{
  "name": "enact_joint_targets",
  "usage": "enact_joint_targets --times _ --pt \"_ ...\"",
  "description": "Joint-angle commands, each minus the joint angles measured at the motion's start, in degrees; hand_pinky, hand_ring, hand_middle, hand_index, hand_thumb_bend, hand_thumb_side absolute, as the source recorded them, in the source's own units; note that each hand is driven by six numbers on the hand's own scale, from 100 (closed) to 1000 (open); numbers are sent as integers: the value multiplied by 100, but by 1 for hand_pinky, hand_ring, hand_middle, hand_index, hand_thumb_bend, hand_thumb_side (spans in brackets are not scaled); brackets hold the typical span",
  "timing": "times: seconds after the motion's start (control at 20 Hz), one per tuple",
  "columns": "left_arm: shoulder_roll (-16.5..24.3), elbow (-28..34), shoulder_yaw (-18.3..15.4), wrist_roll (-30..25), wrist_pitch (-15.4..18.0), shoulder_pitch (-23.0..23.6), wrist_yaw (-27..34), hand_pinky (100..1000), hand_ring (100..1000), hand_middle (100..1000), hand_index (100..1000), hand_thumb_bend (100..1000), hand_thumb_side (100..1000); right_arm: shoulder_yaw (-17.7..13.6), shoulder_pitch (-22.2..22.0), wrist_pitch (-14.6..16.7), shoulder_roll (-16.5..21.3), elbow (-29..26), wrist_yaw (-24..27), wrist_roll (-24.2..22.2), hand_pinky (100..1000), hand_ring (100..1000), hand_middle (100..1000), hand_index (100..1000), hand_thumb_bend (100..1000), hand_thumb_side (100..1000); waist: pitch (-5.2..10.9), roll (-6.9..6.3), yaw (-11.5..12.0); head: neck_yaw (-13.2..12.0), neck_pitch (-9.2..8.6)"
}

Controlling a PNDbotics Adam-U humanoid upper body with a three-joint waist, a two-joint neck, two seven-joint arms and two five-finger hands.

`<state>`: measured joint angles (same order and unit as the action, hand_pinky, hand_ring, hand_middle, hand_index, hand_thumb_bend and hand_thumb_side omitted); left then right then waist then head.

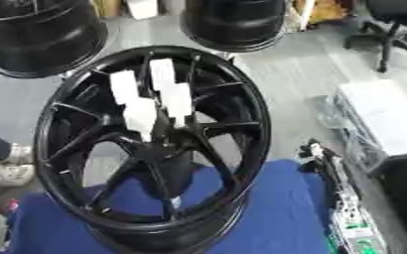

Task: Pull the pin out of the wheel hub.

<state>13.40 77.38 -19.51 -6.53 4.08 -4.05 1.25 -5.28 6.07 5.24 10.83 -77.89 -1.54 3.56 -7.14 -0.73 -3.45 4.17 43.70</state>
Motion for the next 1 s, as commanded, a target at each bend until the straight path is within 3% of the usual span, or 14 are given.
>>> enact_joint_targets --times 0.05,0.25,0.55,0.7,0.8,1.0 --pt "607 763 -273 175 73 -109 137 689 512 408 666 581 622 -17 40 9 100 -77 -15 -4 621 487 582 674 100 874 77 -38 19 26 -30" --pt "1711 1745 -297 421 316 -429 438 690 526 439 671 582 559 -25 18 6 125 -87 -48 3 620 487 582 674 100 870 119 -89 16 64 -13" --pt "3348 2186 516 -152 702 -1134 1037 708 572 498 702 624 543 4 6 -1 176 -83 -22 54 618 486 581 673 100 867 162 -140 -61 -13 -56" --pt "3985 2116 1160 -921 903 -1552 736 726 610 553 740 614 521 38 16 -10 179 -66 -49 18 619 486 581 673 100 871 164 -162 -144 -34 -81" --pt "4288 2047 1621 -1575 1068 -1870 336 736 645 606 773 672 516 59 19 -16 181 -42 -71 -13 620 486 582 673 100 875 173 -171 -189 -55 -76" --pt "4555 1918 2555 -2751 1471 -2591 -183 748 692 691 817 718 498 92 24 -12 199 -18 -92 -70 621 487 582 674 100 877 187 -216 -285 -120 -72"
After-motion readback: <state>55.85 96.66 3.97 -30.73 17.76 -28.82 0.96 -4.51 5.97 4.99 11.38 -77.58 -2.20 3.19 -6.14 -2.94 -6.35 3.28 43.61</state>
